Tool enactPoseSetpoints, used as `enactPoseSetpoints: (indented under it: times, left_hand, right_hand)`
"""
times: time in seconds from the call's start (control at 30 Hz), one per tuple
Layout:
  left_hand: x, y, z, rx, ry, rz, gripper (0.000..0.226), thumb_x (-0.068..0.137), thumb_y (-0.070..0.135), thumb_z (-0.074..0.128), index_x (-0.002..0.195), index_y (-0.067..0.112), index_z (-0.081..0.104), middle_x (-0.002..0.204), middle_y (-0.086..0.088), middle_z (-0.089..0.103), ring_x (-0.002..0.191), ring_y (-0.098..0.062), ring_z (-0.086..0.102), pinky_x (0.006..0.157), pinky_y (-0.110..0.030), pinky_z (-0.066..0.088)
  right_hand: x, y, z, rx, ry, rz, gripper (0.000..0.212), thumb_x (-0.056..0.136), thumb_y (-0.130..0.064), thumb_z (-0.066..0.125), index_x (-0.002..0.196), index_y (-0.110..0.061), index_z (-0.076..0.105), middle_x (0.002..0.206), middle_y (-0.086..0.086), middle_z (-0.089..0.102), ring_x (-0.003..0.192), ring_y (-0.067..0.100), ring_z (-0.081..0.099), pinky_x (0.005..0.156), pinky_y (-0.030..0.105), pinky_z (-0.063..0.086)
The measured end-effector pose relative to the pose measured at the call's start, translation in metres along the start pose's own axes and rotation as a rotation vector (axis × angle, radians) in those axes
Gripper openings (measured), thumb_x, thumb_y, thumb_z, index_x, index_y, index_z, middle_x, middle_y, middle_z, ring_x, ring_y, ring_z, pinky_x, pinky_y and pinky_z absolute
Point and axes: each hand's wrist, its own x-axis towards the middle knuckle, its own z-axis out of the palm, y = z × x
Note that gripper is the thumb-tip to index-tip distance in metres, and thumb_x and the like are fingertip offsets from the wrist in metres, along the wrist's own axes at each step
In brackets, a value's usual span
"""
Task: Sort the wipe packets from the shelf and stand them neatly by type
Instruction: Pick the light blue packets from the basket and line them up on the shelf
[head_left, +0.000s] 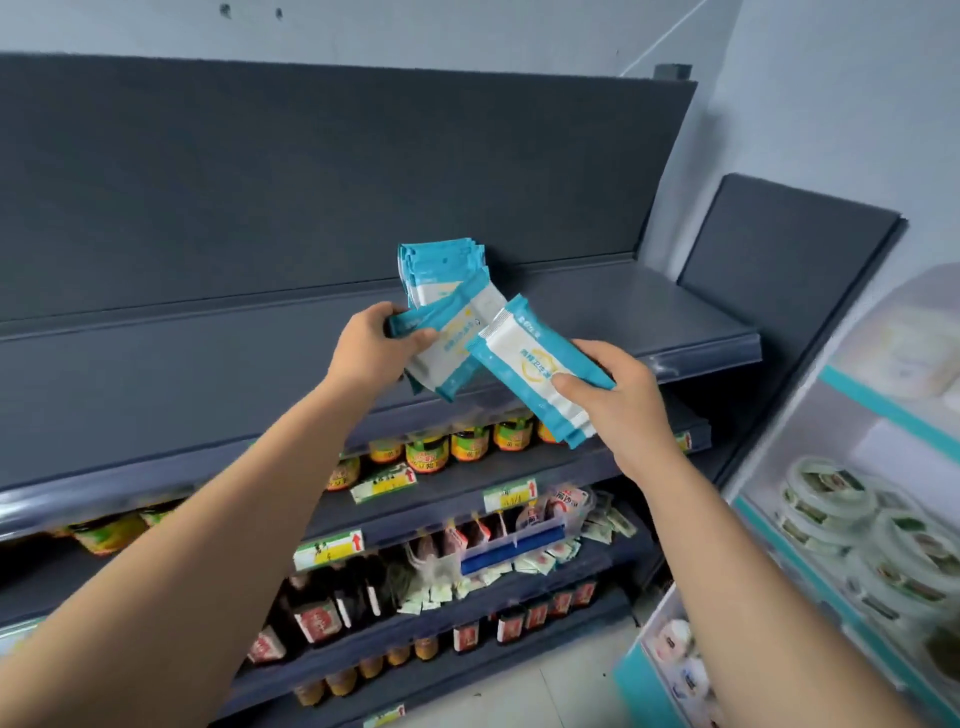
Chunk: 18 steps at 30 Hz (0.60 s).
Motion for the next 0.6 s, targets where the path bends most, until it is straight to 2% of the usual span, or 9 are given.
enactPoseSetpoints:
  times: [0.1,0.2,0.3,0.43,0.53,0.6]
  left_hand:
    - [0.035,-0.004,0.009,0.022,-0.025,-0.022,0.023,0.086,0.028,0.07,0.103,0.017,0.059,0.084,0.007,0.064,0.073,-0.014,0.06,0.066,-0.038,0.055]
    - [0.069,-0.012,0.02,0.025,-0.077,-0.048,0.024,0.086,0.026,0.07,0.106,0.018,0.06,0.083,0.008,0.062,0.068,-0.011,0.056,0.053,-0.027,0.048]
    - [0.098,-0.02,0.031,0.032,-0.167,-0.082,0.024,0.086,0.024,0.071,0.107,0.016,0.061,0.085,0.0,0.062,0.068,-0.015,0.056,0.047,-0.023,0.046]
    - [0.127,-0.027,0.042,0.037,-0.248,-0.158,0.015,0.088,0.012,0.065,0.102,0.008,0.065,0.09,-0.011,0.065,0.067,-0.02,0.062,0.051,-0.028,0.055]
    - [0.141,-0.033,0.049,0.083,-0.194,-0.191,0.016,0.089,0.004,0.057,0.103,0.006,0.064,0.092,-0.017,0.067,0.058,-0.023,0.065,0.047,-0.03,0.056]
    - [0.146,-0.037,0.052,0.076,-0.173,-0.235,0.017,0.092,0.013,0.057,0.107,0.007,0.063,0.089,-0.015,0.069,0.063,-0.027,0.066,0.054,-0.037,0.059]
  right_hand:
    - [0.033,0.001,-0.001,-0.006,-0.073,0.005,0.032,0.083,-0.004,0.07,0.106,-0.026,0.065,0.1,-0.009,0.07,0.087,0.003,0.067,0.068,0.018,0.054]
    - [0.068,0.002,-0.001,-0.052,-0.169,0.01,0.032,0.082,-0.005,0.072,0.1,-0.031,0.065,0.098,-0.012,0.07,0.086,0.0,0.066,0.066,0.015,0.052]
    - [0.104,0.004,0.003,-0.096,-0.303,0.035,0.032,0.079,-0.003,0.074,0.094,-0.031,0.066,0.093,-0.013,0.07,0.085,0.0,0.066,0.068,0.015,0.051]
    - [0.148,0.016,0.016,-0.182,-0.408,0.097,0.03,0.074,-0.004,0.079,0.091,-0.027,0.066,0.098,-0.008,0.069,0.092,0.008,0.066,0.087,0.03,0.053]
    - [0.175,0.028,0.027,-0.208,-0.427,0.122,0.03,0.073,-0.007,0.081,0.088,-0.029,0.067,0.102,-0.008,0.068,0.096,0.009,0.065,0.092,0.033,0.052]
    - [0.189,0.034,0.037,-0.227,-0.479,0.143,0.03,0.073,-0.01,0.081,0.09,-0.03,0.067,0.106,-0.01,0.067,0.1,0.009,0.064,0.093,0.033,0.051]
